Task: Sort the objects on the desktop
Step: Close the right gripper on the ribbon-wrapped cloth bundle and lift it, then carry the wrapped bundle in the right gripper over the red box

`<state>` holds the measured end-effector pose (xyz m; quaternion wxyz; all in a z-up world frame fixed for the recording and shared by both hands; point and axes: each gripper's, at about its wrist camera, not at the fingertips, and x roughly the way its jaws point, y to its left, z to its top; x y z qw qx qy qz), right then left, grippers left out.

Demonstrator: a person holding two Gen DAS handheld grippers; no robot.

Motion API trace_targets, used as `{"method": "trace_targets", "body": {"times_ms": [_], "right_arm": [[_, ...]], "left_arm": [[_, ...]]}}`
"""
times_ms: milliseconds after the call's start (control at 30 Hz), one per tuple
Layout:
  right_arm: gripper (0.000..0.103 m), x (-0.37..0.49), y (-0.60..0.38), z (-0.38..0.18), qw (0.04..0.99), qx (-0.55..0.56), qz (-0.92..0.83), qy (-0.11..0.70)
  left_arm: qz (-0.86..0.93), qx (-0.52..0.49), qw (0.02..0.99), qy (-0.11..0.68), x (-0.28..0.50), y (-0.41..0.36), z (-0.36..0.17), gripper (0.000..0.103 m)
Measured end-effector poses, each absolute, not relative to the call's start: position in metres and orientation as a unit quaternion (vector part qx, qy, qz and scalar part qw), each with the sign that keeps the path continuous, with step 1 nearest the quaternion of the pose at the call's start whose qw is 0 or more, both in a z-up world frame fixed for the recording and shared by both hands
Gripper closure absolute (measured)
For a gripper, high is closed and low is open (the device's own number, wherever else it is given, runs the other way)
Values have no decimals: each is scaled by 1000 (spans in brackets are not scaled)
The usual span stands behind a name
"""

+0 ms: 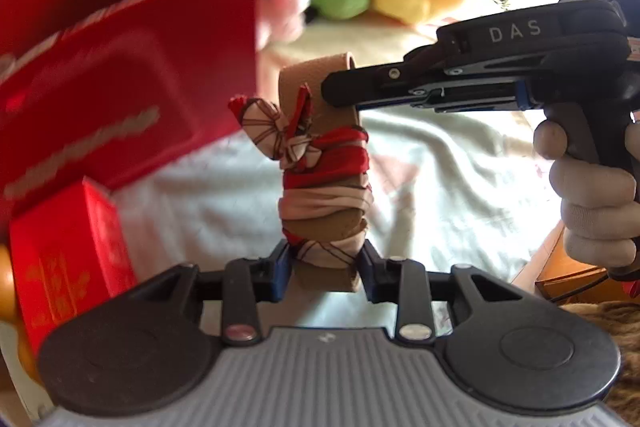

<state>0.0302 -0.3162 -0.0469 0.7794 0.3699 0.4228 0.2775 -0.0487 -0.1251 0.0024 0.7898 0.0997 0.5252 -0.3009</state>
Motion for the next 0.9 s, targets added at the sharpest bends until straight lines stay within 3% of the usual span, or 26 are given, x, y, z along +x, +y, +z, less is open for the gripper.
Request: {"method": "trace_targets", "body": {"times_ms": [367,600,900], "right_arm": [[97,21,-358,17,819,384,265,334],[97,57,-340,75,843,347,298,284],[97,136,-254,111,842,276,334,322]], "left_arm": [[-357,100,824,429,-45,-128,74,69],[-342,99,859,367,-19,-102,126,69],[-276,104,879,375,32,-51,132,68]]}}
